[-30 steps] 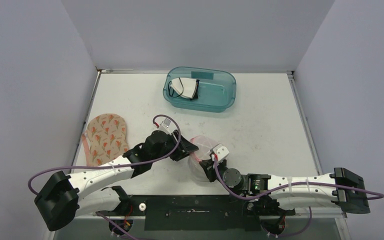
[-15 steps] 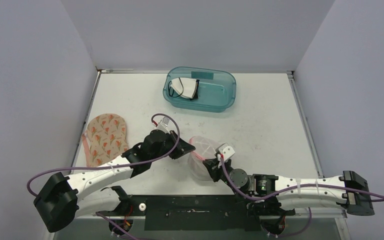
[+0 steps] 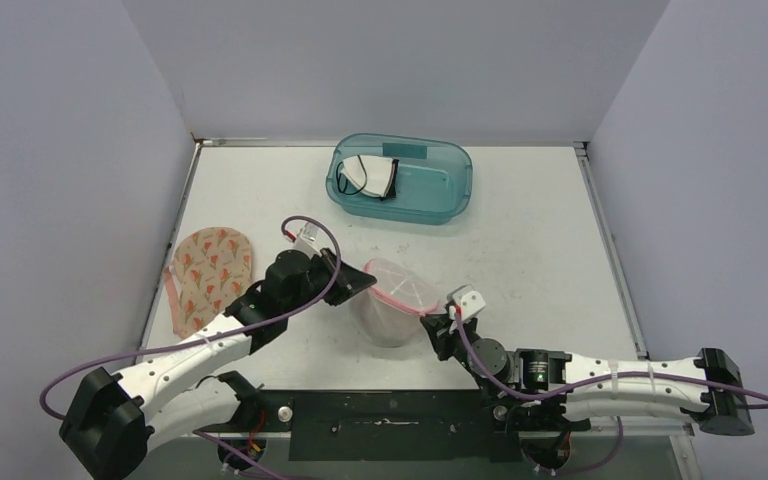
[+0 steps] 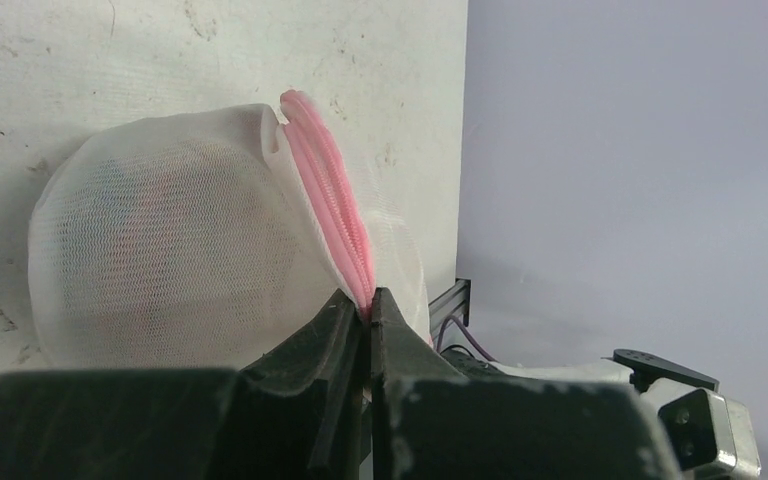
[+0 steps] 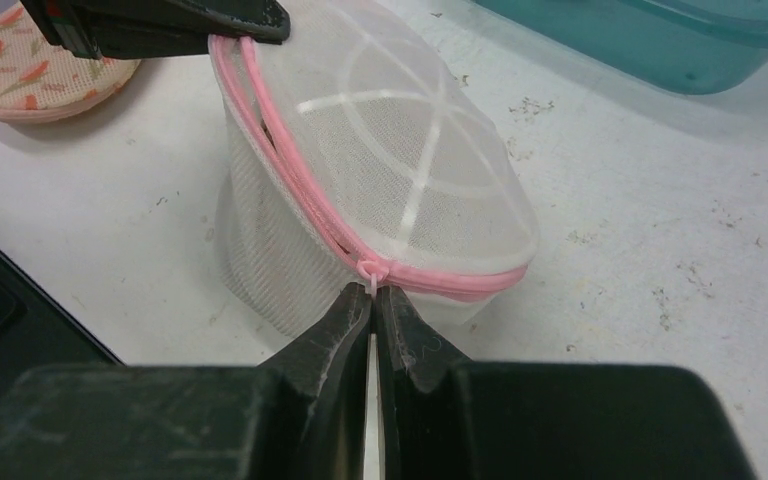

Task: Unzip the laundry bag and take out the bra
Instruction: Unzip the laundry bag at the center of the board.

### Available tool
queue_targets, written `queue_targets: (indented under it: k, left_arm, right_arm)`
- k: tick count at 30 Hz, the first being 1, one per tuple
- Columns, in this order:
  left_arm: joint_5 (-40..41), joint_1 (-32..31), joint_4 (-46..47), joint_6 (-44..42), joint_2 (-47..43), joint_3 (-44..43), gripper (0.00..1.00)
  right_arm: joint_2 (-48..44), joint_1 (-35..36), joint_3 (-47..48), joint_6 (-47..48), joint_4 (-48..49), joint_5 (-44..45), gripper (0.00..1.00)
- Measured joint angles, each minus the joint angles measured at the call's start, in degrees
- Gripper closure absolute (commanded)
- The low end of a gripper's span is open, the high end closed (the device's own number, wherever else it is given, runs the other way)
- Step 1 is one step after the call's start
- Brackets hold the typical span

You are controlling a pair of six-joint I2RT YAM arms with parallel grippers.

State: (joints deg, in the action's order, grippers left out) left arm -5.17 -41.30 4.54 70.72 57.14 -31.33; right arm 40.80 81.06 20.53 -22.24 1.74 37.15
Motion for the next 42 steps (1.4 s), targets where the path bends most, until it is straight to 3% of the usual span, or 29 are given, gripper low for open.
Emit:
queue_targets:
  k: [6, 16, 21, 24, 26, 32, 33, 39, 42]
  left_arm:
    - [-6.7, 3.4, 2.2, -1.6, 1.6, -0.7, 1.00]
    - [-17.2, 6.0, 7.3, -7.9, 14.1, -11.0, 0.99]
    - [-17.5, 6.6, 6.8, -11.0, 17.4, -9.7, 0.53]
    - [-16.3, 6.5, 4.5, -13.0, 17.0, -8.4, 0.32]
    - [-14.7, 6.5, 1.8, -14.1, 15.0, -7.2, 0.24]
    - [-8.2, 6.5, -12.2, -15.9, 1.3, -5.7, 0.13]
    - [-7.1, 6.4, -14.3, -15.9, -1.3, -5.7, 0.03]
    - [2.5, -0.1, -25.1, -13.8, -12.5, -5.7, 0.04]
    - [5.9, -6.2, -24.1, -9.4, -13.5, -4.8, 0.04]
  right_arm:
    - [-1.7, 0.0, 1.6, 1.9, -0.8, 0.1, 0.95]
    - [0.1, 0.0, 6.6, 4.9, 0.2, -2.1, 0.95]
    - [3.5, 0.0, 5.0, 4.1, 2.2, -3.3, 0.95]
    - [5.0, 0.1, 4.1, 3.5, 3.0, -3.5, 0.95]
    - [6.2, 0.1, 3.8, 3.3, 3.6, -3.6, 0.95]
    - [8.0, 0.1, 3.8, 3.1, 5.9, -4.2, 0.95]
    - [8.1, 0.1, 3.8, 3.1, 6.3, -4.2, 0.95]
    - [9.8, 0.1, 3.8, 3.3, 8.2, -4.9, 0.95]
    - [10.8, 0.1, 3.8, 3.5, 8.8, -5.2, 0.95]
